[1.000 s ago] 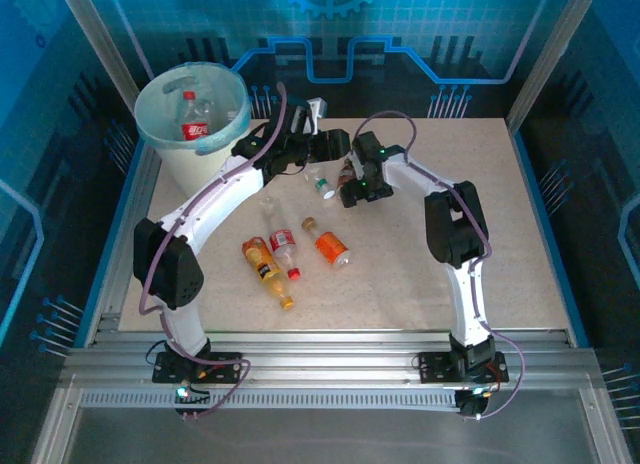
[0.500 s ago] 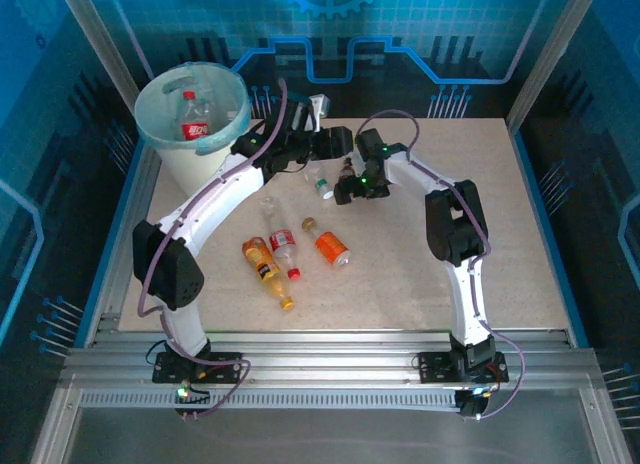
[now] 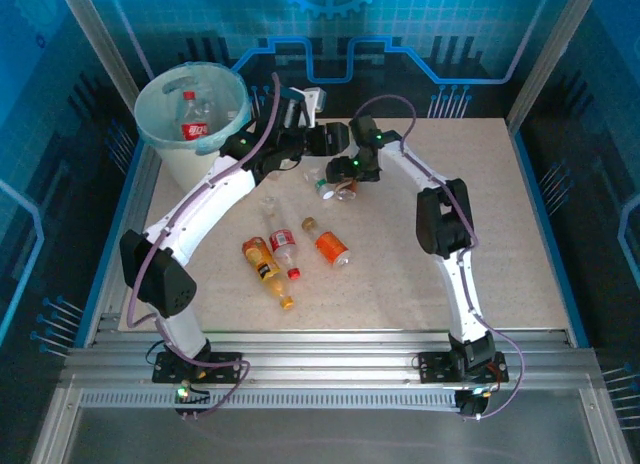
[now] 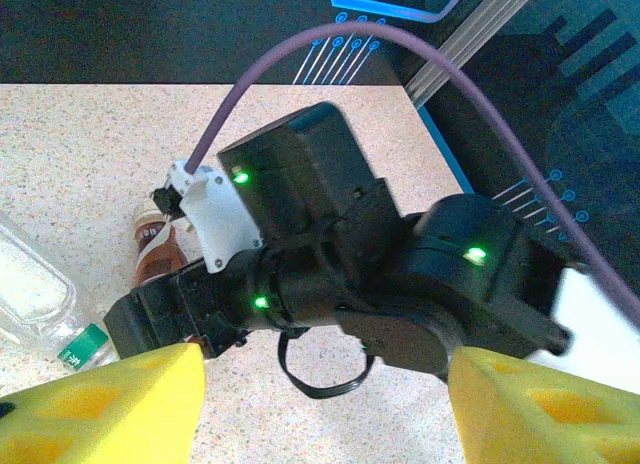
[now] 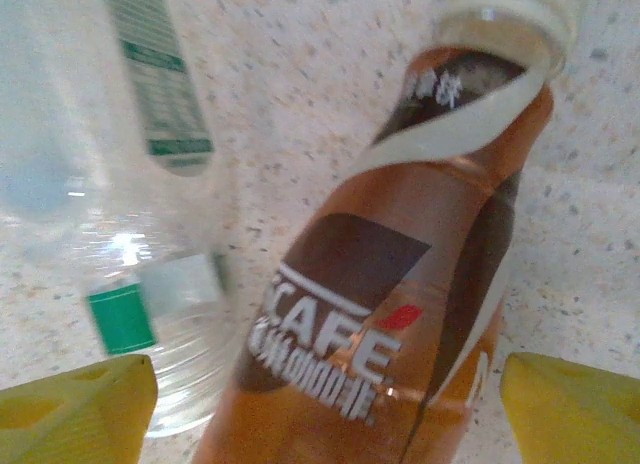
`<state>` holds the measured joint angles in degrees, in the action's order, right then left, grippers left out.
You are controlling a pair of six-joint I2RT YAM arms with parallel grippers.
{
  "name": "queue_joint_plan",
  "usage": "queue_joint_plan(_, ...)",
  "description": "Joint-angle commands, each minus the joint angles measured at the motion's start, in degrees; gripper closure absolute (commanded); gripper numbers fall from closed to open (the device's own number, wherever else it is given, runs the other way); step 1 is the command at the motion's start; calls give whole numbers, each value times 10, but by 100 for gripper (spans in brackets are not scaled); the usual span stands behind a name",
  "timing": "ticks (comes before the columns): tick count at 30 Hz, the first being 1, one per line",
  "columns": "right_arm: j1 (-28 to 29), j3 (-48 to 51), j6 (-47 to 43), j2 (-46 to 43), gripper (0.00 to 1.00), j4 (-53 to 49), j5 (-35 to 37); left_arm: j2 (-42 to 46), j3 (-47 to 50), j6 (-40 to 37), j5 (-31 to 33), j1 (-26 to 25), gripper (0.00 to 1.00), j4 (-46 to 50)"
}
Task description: Put the plastic bottles in the bin
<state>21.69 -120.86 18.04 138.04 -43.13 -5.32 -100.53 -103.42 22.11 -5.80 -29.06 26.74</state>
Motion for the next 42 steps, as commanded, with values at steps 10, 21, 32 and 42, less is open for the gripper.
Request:
queue_joint_plan(10, -14, 110, 4, -64, 37, 6, 27, 32, 19, -34, 20, -21, 32, -23)
queue_joint_plan(21, -14, 289, -27, -241, 45, 104, -19, 26, 37, -33, 4, -19, 25, -55)
queue_joint_plan(32, 68, 510, -141, -524, 45, 349, -93, 41, 42, 73, -117, 40, 23, -133)
queue_joint_plan(42, 119, 538, -158, -569, 47, 452, -131, 113, 100, 71, -160, 50, 27, -178)
